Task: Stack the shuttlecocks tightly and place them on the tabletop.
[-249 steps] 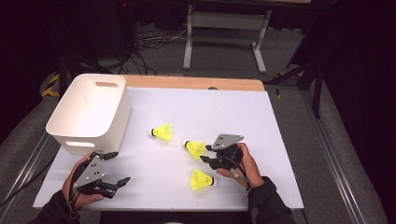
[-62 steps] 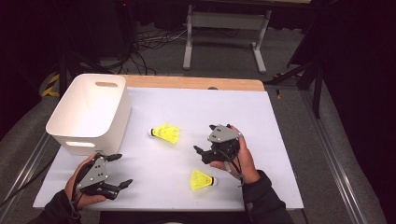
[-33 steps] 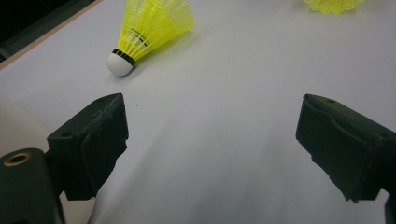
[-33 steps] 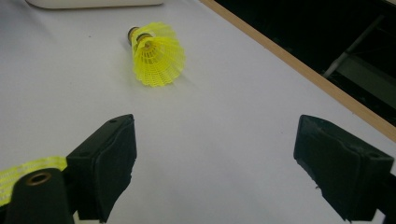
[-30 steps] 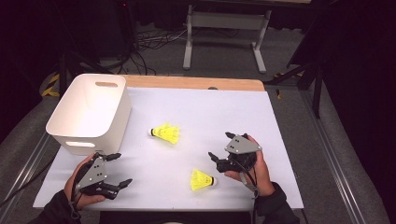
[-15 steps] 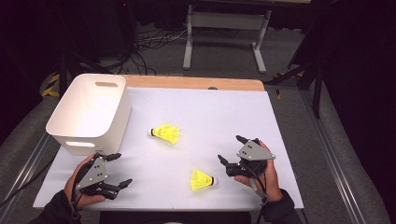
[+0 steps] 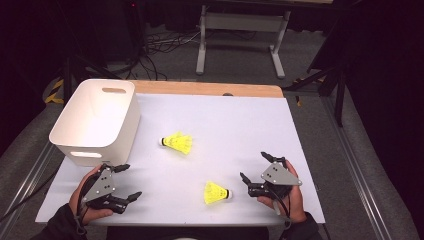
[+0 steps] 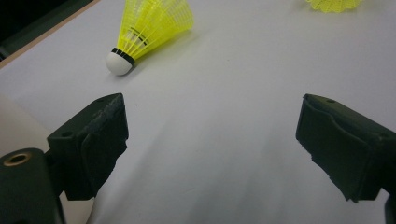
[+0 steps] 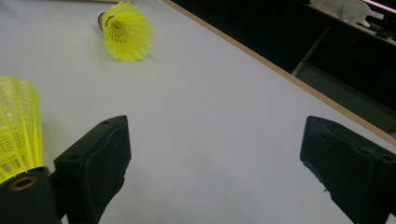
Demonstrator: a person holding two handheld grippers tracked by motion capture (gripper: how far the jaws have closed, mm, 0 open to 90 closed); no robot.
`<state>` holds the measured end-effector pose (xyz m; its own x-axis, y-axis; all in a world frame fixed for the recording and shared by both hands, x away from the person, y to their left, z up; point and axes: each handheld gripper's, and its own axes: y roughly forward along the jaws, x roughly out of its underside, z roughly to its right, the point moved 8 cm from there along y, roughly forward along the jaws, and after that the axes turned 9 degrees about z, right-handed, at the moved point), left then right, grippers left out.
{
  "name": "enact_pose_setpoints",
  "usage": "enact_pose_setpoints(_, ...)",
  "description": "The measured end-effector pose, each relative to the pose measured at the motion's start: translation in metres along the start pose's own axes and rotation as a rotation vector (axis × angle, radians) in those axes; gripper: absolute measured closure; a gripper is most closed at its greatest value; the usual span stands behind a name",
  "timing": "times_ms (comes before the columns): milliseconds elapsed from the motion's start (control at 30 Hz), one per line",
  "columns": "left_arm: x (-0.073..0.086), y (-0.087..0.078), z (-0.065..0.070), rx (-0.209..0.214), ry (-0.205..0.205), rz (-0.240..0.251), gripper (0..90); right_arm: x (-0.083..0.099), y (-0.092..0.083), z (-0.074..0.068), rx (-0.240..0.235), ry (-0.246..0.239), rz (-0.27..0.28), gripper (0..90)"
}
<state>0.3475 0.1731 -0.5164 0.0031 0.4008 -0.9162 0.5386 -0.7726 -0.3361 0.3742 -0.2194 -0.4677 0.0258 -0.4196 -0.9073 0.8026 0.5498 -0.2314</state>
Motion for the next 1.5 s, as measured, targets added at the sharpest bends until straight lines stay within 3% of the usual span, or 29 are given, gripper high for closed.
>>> enact_pose_setpoints(167, 0.0, 0.0, 0.0, 0.0, -0.001, 0.001, 10.1, 0.012, -0.004, 0.0, 0.033, 0.01, -0.02, 7.5)
enact_pose_setpoints(467, 0.0, 0.0, -0.001, -0.001, -0.001, 0.003, 10.0, 0.02, -0.007, -0.005, 0.025, 0.017, -0.045, 7.0)
enact_pose_setpoints(1000, -0.001, 0.001, -0.002, 0.007, -0.006, 0.009, 10.0, 0.02, -0.002, -0.009, 0.002, 0.03, -0.055, 7.2)
enact_pose_setpoints(1400, -0.001, 0.004, 0.0, 0.015, 0.006, 0.0, 10.0, 0.01, -0.002, -0.013, -0.035, 0.099, -0.102, 8.6)
enact_pose_setpoints(1500, -0.001, 0.004, 0.001, 0.013, 0.006, 0.001, 9.9, 0.003, -0.003, -0.016, -0.061, 0.129, -0.109, 14.0)
